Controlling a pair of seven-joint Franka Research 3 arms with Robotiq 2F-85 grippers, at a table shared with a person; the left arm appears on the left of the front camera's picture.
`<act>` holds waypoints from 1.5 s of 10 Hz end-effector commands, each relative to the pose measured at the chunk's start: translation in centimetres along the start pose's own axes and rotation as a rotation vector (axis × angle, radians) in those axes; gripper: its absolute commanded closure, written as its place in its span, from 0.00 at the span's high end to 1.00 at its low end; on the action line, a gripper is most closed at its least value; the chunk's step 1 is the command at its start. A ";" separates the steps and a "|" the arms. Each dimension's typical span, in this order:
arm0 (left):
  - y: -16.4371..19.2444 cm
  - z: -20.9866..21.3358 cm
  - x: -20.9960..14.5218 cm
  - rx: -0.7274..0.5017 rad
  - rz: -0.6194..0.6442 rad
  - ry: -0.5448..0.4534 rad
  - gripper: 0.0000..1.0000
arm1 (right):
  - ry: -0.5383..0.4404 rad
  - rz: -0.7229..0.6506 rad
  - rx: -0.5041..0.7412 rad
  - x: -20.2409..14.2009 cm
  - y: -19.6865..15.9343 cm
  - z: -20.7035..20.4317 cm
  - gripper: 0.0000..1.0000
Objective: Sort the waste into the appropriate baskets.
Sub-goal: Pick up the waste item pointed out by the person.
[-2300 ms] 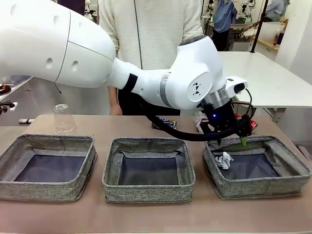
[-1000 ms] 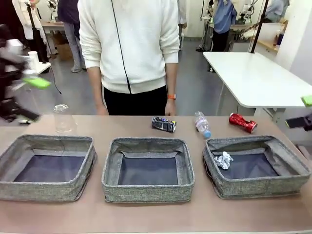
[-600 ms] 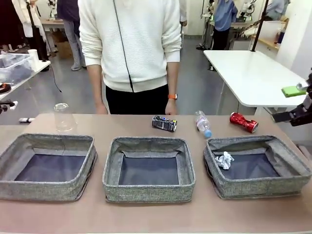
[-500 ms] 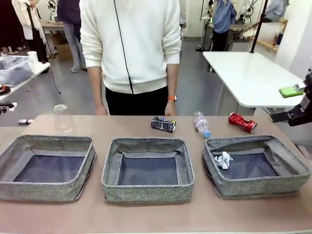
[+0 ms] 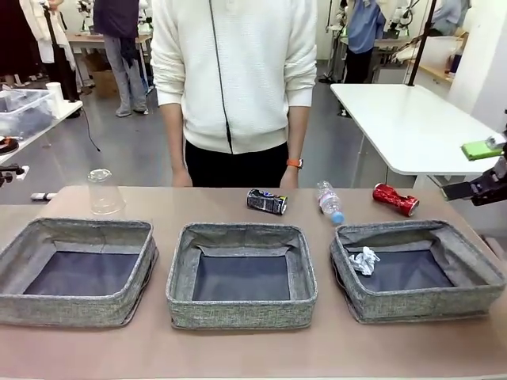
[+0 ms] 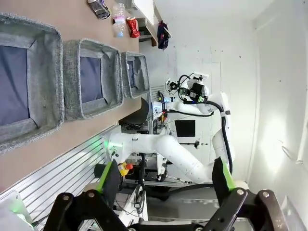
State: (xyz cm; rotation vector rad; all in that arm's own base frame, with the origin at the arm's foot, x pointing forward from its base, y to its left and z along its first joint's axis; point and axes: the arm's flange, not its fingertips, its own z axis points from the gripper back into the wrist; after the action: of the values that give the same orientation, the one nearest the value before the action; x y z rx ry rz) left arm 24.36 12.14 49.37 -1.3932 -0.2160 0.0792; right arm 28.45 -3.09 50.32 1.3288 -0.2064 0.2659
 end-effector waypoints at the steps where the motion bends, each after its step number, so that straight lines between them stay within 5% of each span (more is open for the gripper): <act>1: -0.1 0.1 -0.1 -0.025 0.015 -0.006 1.00 | 0.016 0.015 0.003 -0.4 -0.1 0.2 1.00; 15: -0.1 0.1 -0.1 -0.025 0.015 -0.006 1.00 | 0.016 0.015 0.003 -0.4 -0.1 0.2 1.00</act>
State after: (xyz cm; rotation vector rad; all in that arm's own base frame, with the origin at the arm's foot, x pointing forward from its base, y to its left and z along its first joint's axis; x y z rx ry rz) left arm 24.32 12.37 49.14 -1.3999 -0.2112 0.0891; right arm 28.45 -3.09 50.31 1.3288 -0.2066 0.2662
